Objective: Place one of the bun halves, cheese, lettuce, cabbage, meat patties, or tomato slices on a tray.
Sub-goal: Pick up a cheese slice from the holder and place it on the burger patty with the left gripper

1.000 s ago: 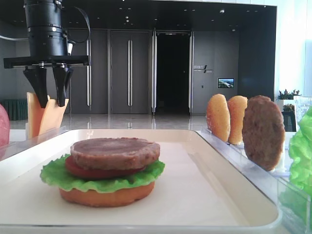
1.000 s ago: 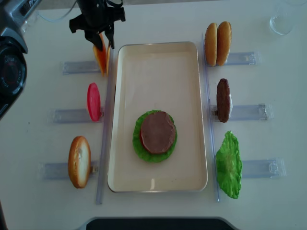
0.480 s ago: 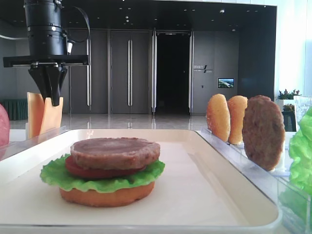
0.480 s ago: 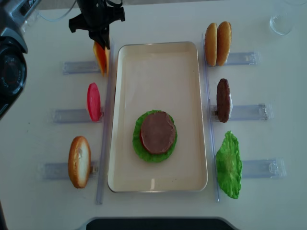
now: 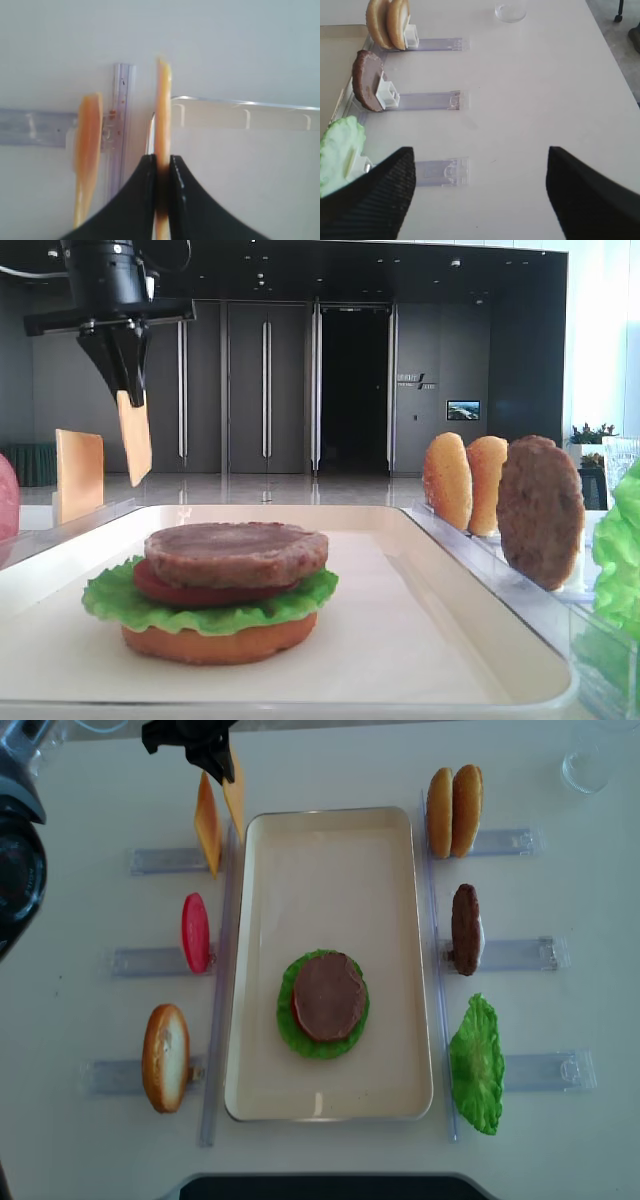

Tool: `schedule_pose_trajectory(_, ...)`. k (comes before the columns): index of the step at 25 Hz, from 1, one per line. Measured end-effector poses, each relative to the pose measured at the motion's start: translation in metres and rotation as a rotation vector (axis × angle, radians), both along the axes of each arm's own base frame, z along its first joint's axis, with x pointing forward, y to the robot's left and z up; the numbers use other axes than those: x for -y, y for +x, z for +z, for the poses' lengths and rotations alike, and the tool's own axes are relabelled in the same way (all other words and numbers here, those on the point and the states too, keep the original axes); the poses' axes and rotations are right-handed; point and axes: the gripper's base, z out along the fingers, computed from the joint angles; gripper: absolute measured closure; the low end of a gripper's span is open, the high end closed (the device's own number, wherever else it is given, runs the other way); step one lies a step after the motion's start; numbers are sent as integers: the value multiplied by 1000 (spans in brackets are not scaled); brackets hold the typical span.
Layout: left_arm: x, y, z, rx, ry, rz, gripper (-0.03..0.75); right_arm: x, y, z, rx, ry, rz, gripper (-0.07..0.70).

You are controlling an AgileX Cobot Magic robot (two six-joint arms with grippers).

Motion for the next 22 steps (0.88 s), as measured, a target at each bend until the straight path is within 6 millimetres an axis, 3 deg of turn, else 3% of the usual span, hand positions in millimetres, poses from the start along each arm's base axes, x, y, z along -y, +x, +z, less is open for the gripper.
schedule_pose_trajectory(5, -2, -9, 30, 62, -14, -7, 682, 0, 0, 0, 0, 0, 0, 115)
schedule_pose_trajectory(17, -6, -27, 71, 147, -38, -41, 682, 0, 0, 0, 0, 0, 0, 115)
schedule_pose_trajectory(22, -10, -57, 103, 200, -45, -66, 682, 0, 0, 0, 0, 0, 0, 115)
